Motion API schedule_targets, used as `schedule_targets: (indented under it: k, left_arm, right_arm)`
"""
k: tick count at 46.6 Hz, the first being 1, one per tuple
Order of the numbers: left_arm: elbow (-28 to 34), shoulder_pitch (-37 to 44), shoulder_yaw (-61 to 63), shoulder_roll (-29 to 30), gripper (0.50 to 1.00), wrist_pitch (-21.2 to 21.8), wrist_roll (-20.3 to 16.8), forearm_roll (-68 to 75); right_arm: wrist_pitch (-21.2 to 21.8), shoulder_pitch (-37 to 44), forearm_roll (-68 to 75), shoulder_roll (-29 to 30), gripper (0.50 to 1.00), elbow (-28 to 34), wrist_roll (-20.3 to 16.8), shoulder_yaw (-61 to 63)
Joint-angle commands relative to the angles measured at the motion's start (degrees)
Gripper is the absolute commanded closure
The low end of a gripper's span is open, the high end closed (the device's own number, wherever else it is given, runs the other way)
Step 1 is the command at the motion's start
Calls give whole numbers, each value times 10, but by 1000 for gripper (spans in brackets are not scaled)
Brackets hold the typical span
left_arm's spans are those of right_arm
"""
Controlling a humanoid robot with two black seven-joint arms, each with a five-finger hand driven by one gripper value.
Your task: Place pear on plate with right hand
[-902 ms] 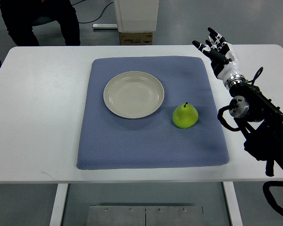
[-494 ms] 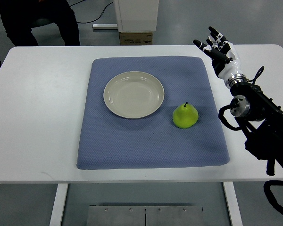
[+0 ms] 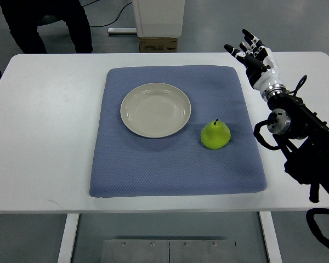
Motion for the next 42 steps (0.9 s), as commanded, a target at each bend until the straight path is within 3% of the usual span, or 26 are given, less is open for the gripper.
schedule_targets:
  k: [1,22,42]
  left_arm:
    - [0,0,0,0,500,-1,0,0]
    - [0,0,0,0,500,-1,0,0]
    - [0,0,0,0,500,-1,0,0]
  right_arm:
    - [0,-1,0,0,500,0,-1,0]
    - [1,0,0,-6,500,3,3,-24]
    - [2,-6,0,-98,500,75,44,-142]
